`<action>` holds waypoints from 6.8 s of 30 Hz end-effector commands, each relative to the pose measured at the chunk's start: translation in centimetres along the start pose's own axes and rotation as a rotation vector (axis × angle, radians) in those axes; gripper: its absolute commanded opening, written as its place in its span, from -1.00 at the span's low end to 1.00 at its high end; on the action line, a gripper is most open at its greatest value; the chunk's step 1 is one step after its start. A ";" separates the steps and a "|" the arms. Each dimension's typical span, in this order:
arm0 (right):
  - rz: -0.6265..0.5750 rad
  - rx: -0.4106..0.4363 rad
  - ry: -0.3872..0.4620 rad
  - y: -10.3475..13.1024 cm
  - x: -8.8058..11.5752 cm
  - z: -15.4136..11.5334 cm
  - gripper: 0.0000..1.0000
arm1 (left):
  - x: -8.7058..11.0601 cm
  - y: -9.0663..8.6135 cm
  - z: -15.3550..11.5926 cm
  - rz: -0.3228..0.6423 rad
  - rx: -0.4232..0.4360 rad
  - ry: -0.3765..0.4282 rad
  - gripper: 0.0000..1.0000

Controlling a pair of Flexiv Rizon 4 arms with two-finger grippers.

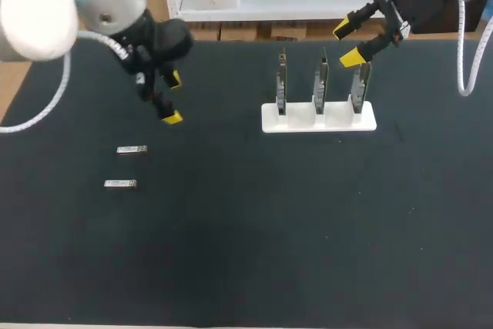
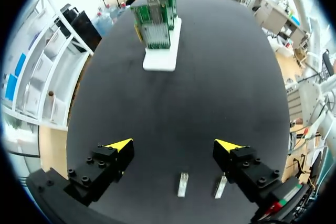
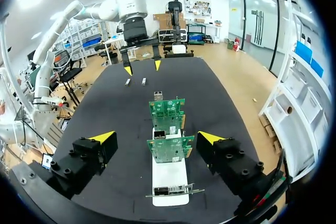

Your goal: Pick up the optical module with the left hand, and insert it into the network port with the right hand.

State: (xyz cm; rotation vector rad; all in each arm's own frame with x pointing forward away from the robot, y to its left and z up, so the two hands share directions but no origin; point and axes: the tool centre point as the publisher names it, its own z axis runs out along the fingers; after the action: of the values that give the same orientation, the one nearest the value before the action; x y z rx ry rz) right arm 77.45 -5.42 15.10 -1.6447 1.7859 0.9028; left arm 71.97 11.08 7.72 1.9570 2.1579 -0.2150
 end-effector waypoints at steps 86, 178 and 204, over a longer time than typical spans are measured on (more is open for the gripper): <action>0.000 0.003 0.000 0.1 0.0 0.0 1.00 | 12.8 -2.7 7.0 -0.029 0.048 0.235 -1.00; 0.000 0.003 0.000 0.1 0.0 0.0 1.00 | -30.5 4.8 -5.1 0.061 0.034 -1.216 -1.00; 0.000 0.003 0.000 0.1 0.0 0.0 1.00 | -31.2 4.3 -2.0 0.020 0.098 -1.248 -1.00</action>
State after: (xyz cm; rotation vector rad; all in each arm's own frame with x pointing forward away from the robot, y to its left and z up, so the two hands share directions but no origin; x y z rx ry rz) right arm 77.44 -5.41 15.10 -1.6448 1.7858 0.9026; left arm 78.75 -17.79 18.17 1.2402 1.2722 -1.1686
